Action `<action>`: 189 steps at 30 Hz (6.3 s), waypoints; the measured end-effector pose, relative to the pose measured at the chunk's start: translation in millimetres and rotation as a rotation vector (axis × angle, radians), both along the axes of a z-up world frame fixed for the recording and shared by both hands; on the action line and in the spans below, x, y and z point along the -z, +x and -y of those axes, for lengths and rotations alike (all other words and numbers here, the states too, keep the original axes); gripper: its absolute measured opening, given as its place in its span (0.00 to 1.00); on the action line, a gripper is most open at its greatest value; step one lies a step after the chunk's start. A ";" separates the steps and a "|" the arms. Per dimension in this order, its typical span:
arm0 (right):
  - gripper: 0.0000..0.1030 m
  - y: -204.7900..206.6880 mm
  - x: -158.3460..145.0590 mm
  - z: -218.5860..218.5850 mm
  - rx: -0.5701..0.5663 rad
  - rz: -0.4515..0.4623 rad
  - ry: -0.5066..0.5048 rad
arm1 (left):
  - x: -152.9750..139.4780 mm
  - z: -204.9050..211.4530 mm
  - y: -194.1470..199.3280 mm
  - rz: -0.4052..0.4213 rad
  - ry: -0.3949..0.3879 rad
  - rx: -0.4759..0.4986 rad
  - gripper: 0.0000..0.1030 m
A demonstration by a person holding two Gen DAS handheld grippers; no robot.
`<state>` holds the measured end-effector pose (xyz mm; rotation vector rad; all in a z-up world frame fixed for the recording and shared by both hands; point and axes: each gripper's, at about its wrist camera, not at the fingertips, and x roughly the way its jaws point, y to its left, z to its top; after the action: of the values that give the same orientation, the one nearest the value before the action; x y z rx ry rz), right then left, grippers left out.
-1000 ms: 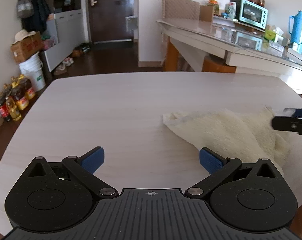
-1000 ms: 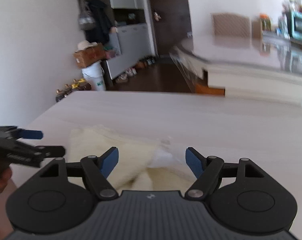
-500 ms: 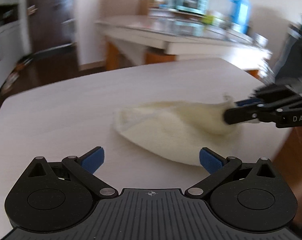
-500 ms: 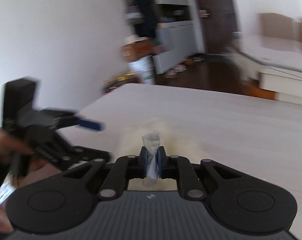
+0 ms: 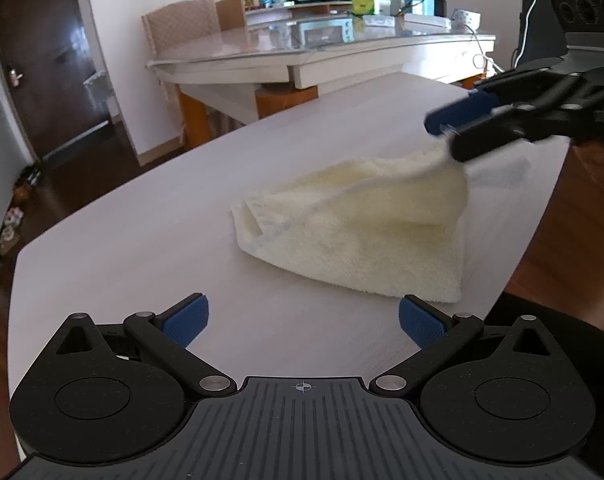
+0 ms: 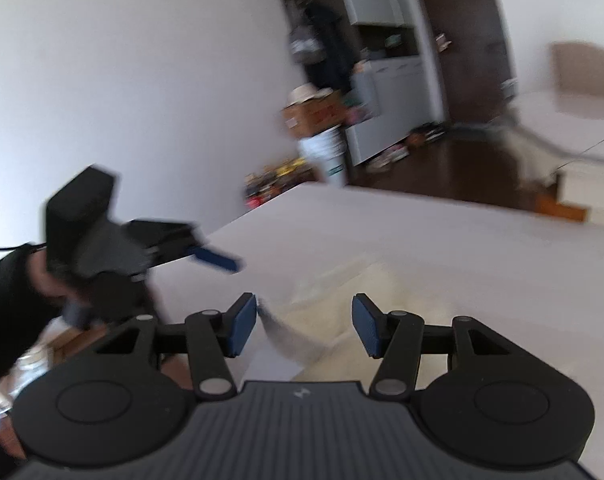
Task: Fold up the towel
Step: 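Lift the towel with the right gripper and shake it open, then lower the towel onto the table and open the right gripper, then grasp a towel corner with the right gripper, then pull the held corner with the right gripper to spread the towel flat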
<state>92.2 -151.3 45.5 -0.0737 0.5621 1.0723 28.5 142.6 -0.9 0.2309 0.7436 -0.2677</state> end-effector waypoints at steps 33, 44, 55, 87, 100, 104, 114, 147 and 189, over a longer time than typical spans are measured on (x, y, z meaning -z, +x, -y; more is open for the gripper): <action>0.61 79.0 55.4 45.9 0.359 0.265 -0.396 | 19.1 76.2 127.6 0.004 -0.018 0.183 1.00; 0.55 60.7 36.1 50.9 0.324 0.043 -0.155 | 17.2 80.7 96.7 -0.071 -0.057 0.345 1.00; 0.23 41.7 45.5 28.8 0.213 -0.076 -0.078 | 11.3 59.2 60.1 -0.047 0.012 0.292 1.00; 0.42 24.6 55.9 -13.4 0.230 0.020 -0.217 | 15.0 26.5 76.4 0.004 0.087 0.091 1.00; 0.46 85.8 58.9 -6.8 0.296 0.038 -0.232 | 21.8 19.4 143.7 0.017 0.081 0.058 1.00; 0.45 85.7 45.7 -10.2 0.268 0.043 -0.210 | 14.4 16.4 137.2 0.044 0.094 0.045 1.00; 0.41 109.9 46.2 -78.6 0.162 0.071 -0.246 | 10.7 0.2 119.8 0.025 0.047 -0.045 1.00; 0.47 -38.6 37.7 45.8 0.170 0.193 -0.241 | 25.1 93.3 109.7 0.007 0.014 0.260 1.00; 0.26 -96.4 40.0 42.0 -0.097 0.514 -0.483 | -5.3 56.8 43.7 0.022 0.139 0.142 1.00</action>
<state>-4.2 -193.4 5.5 -0.7836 0.3388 0.9423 72.2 85.9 4.3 0.4181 0.7262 -0.3479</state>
